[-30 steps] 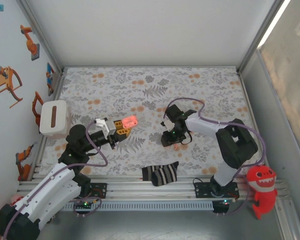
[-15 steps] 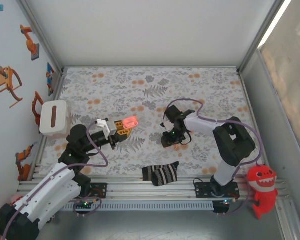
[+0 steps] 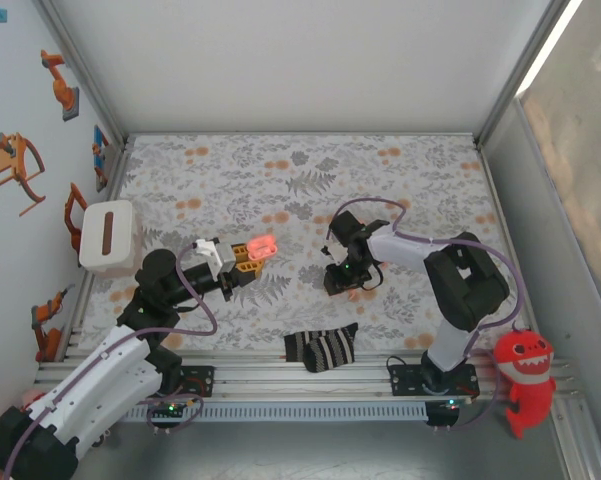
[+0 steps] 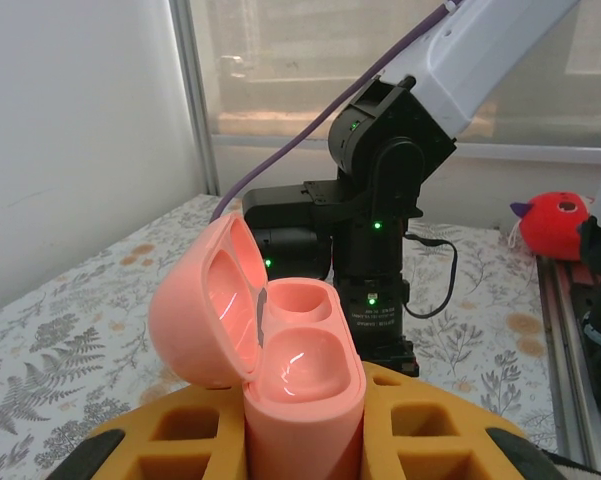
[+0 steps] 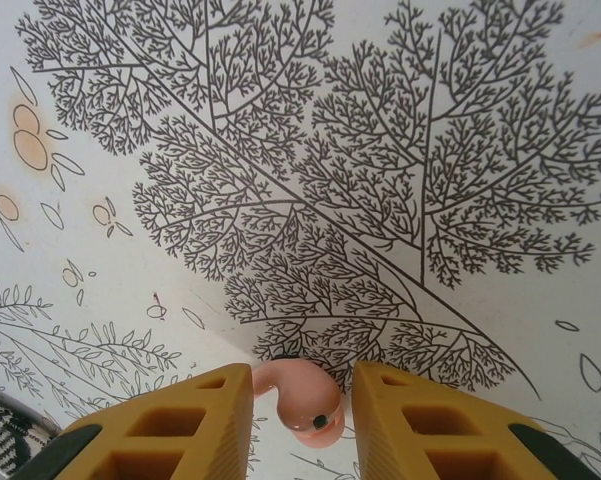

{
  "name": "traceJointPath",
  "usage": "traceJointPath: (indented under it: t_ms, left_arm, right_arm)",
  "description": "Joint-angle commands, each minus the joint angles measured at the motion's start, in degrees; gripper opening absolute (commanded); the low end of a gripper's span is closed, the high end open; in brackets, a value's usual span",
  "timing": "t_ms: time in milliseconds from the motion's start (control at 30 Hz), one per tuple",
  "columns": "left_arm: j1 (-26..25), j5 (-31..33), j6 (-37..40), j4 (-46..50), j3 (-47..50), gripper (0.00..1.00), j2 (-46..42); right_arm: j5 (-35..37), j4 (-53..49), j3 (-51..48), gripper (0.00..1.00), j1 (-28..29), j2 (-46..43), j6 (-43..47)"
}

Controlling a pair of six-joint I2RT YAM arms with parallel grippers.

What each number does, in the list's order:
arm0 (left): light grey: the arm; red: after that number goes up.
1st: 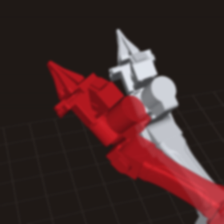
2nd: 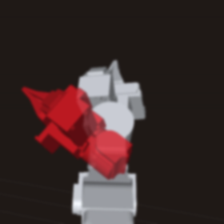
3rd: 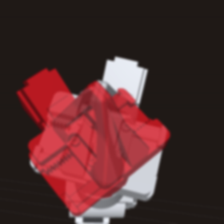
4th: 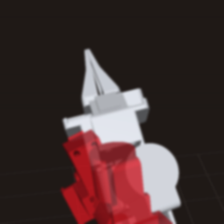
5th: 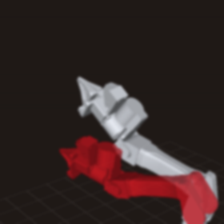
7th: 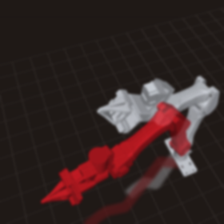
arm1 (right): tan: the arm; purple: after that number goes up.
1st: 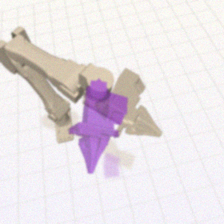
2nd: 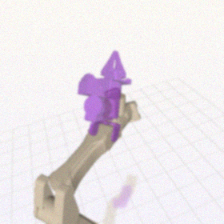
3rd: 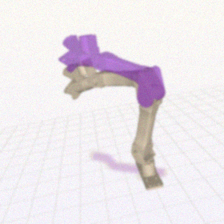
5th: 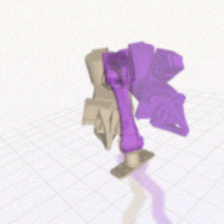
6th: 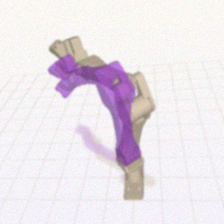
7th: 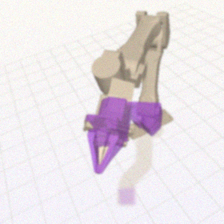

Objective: Insert wireless bluetooth earbuds into charging case

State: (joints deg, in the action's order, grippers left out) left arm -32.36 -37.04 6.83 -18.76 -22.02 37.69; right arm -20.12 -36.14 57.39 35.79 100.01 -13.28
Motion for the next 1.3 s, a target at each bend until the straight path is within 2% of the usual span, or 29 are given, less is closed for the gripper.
traceJointPath:
  t_ms: [0,600,967,1267]
  left_arm:
    - [-0.51,0.08,1.31,-0.06,-0.85,0.0,-0.57]
    - [-1.04,1.11,2.12,1.23,-0.98,0.0,-1.83]
    - [-1.38,2.03,1.66,1.11,-0.92,0.0,-1.68]
    - [-1.36,5.88,-1.66,-0.53,0.21,0.0,-1.33]
  right_arm:
    - [0.64,-0.58,-0.86,0.3,-0.27,2.08,0.8]
    - [0.42,-0.78,-0.38,0.17,-0.06,3.58,0.27]
    - [7.23,-1.82,0.26,0.17,-0.11,-7.06,1.48]
    - [15.38,-3.37,2.45,0.17,-0.06,-18.14,3.74]
